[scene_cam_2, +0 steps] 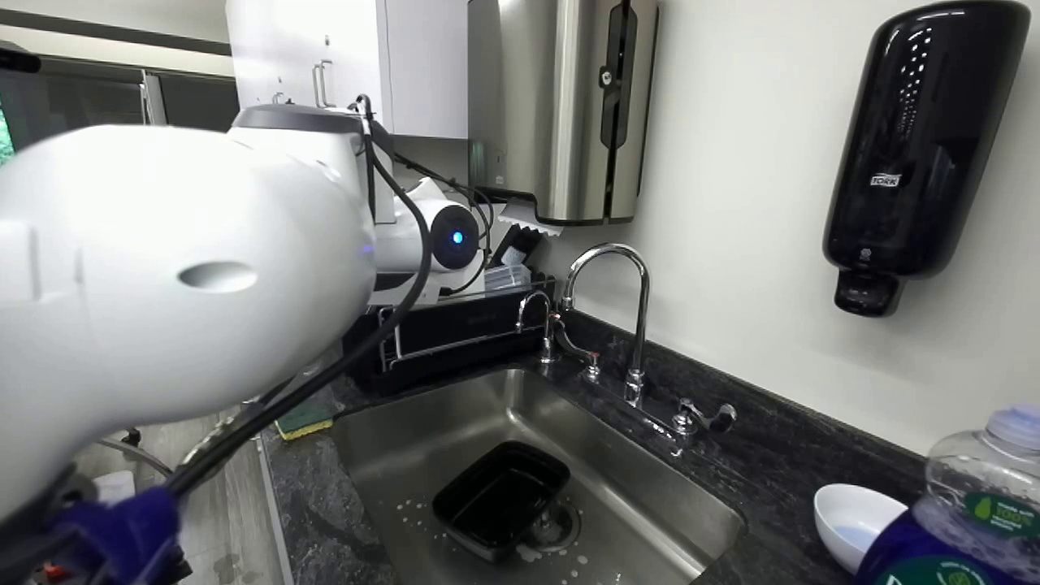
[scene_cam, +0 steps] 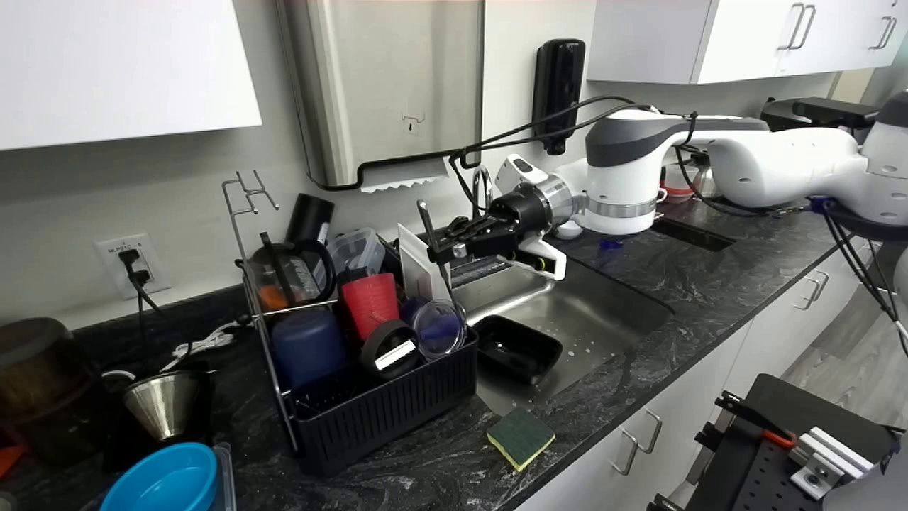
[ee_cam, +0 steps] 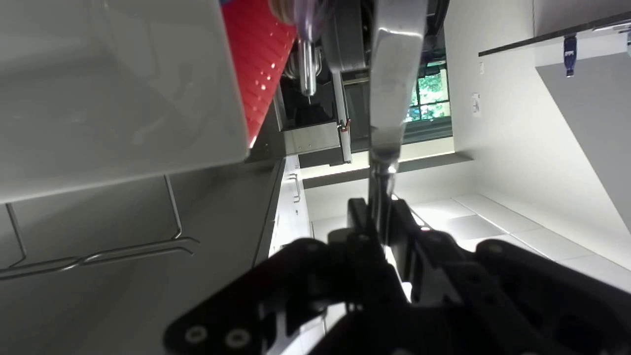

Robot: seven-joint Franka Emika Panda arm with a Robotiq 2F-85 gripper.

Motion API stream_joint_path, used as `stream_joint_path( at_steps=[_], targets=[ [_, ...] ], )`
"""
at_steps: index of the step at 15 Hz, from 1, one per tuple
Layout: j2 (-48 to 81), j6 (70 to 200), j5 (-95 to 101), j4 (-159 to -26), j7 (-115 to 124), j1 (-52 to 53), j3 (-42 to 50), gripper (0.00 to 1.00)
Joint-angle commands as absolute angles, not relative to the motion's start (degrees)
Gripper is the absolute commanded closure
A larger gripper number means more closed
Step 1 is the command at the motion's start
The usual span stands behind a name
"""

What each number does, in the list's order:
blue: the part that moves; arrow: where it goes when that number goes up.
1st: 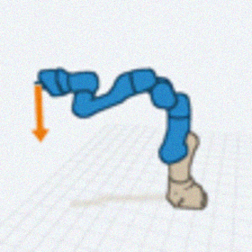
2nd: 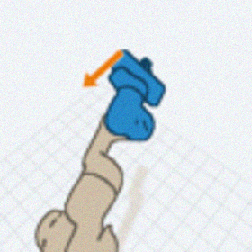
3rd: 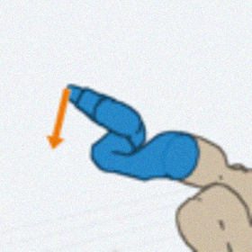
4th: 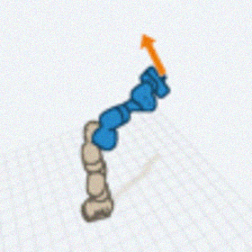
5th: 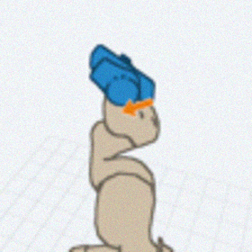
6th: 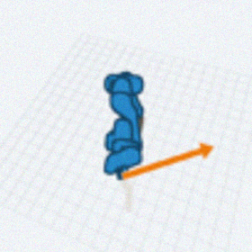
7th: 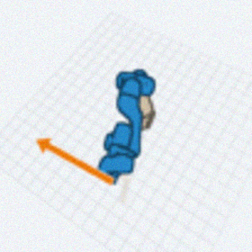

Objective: Take the silver butter knife out of the black lunchbox and put it on the dishrack

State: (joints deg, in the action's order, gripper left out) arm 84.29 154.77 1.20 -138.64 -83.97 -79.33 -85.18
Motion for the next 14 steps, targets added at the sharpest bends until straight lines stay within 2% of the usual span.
stream_joint_path(
  at_steps=[1, 14],
  targets=[
    [84.3, 153.3, 3.1, -138.6, -82.9, -80.0, -84.7, 0.97],
    [84.3, 154.0, 1.2, -139.8, -84.9, -81.6, -83.4, 0.97]
  ],
)
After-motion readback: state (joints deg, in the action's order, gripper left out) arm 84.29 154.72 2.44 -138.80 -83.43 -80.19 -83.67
